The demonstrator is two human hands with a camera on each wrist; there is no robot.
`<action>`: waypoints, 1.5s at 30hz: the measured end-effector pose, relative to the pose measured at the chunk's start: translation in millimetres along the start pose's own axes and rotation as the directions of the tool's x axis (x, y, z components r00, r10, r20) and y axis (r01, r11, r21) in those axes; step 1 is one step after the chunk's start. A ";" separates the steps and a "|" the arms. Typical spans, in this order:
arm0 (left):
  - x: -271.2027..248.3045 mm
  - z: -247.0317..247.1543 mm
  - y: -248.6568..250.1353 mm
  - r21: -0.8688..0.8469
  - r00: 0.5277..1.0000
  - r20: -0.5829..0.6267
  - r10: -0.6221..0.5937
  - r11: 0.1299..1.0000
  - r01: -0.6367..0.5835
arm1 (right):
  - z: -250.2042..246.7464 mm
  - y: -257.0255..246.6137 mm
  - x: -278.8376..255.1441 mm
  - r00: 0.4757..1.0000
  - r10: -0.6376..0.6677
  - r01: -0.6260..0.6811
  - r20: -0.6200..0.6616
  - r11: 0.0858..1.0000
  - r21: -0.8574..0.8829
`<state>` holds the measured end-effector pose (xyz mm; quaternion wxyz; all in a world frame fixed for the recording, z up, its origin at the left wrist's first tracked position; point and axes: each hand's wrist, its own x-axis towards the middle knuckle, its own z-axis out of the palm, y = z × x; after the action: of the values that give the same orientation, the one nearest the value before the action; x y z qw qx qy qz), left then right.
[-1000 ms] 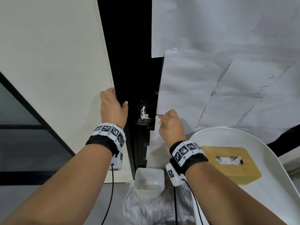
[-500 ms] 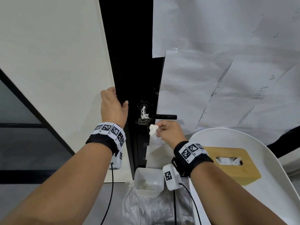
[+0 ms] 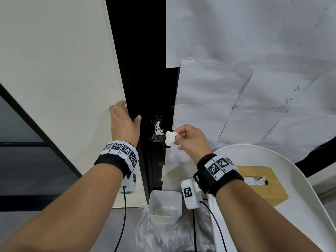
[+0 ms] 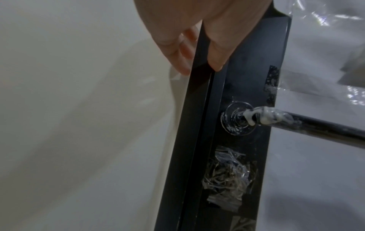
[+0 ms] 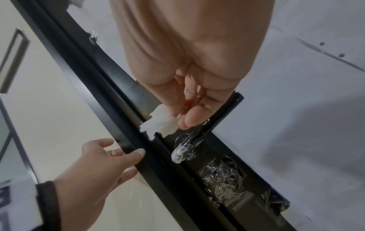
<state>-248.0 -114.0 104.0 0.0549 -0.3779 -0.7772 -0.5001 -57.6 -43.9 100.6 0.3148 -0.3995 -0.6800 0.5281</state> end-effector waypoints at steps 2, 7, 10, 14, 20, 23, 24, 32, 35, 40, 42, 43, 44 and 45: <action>-4.7 -1.7 3.6 0.000 1.000 -0.014 0.016 1.000 -0.016 | 1.9 -1.2 -0.3 1.000 -0.005 0.005 -0.009 1.000 0.024; -15.7 -3.6 6.9 -0.002 0.978 0.101 0.182 0.983 -0.183 | 5.8 -4.8 -1.2 1.000 -0.010 0.011 -0.015 0.998 0.059; -26.7 0.1 4.7 -0.063 0.920 0.309 0.243 0.970 -0.235 | 9.0 -6.4 -1.4 1.000 -0.013 0.015 -0.024 0.998 0.063; -38.0 0.5 3.6 -0.092 0.880 0.434 0.194 0.981 -0.171 | 12.7 -6.0 -1.2 0.998 -0.054 0.054 -0.008 0.999 -0.002; -40.1 -3.0 5.9 -0.122 0.873 0.474 0.119 0.990 -0.069 | 13.4 -3.6 1.8 0.994 -0.107 0.104 -0.029 0.989 -0.106; -41.1 -4.6 7.2 -0.142 0.865 0.493 0.099 0.989 -0.032 | 11.3 0.3 1.7 0.989 -0.141 0.129 -0.054 0.975 -0.182; -41.8 -4.8 8.0 -0.165 0.868 0.488 0.092 0.986 -0.011 | 11.0 1.6 1.3 0.989 -0.141 0.129 -0.052 0.975 -0.182; -38.1 -4.8 18.2 -0.223 0.895 0.446 0.004 0.969 0.107 | 8.7 -5.5 -4.2 0.978 -0.125 0.150 0.168 0.977 -0.149; -36.0 -4.2 20.3 -0.225 0.894 0.447 0.008 0.969 0.104 | 11.7 -5.9 -3.3 0.983 -0.134 0.158 0.128 0.967 -0.200; -33.4 -7.6 14.7 -0.183 0.901 0.432 0.028 0.981 0.057 | 0.1 -0.2 4.0 0.997 -0.077 0.072 -0.023 0.982 -0.176; -33.4 -9.2 11.2 -0.149 0.895 0.447 0.000 0.986 0.074 | -5.4 -0.1 5.0 0.998 -0.051 0.045 -0.046 0.991 -0.126; -34.6 -8.9 9.8 -0.131 0.886 0.463 -0.011 0.988 0.081 | -6.3 -1.2 4.4 0.998 -0.046 0.042 -0.042 0.995 -0.092; -36.3 -8.7 9.1 -0.114 0.874 0.485 -0.026 0.989 0.093 | -5.4 -2.4 3.7 0.998 -0.049 0.047 -0.037 0.997 -0.064; -38.0 -8.3 8.4 -0.110 0.863 0.504 -0.037 0.988 0.107 | -3.7 -3.6 3.0 0.998 -0.060 0.059 -0.036 0.997 -0.046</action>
<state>-218.1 -139.2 96.7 -0.1924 -0.4681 -0.7431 -0.4378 -56.7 -40.0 105.1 0.3339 -0.3959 -0.6974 0.4953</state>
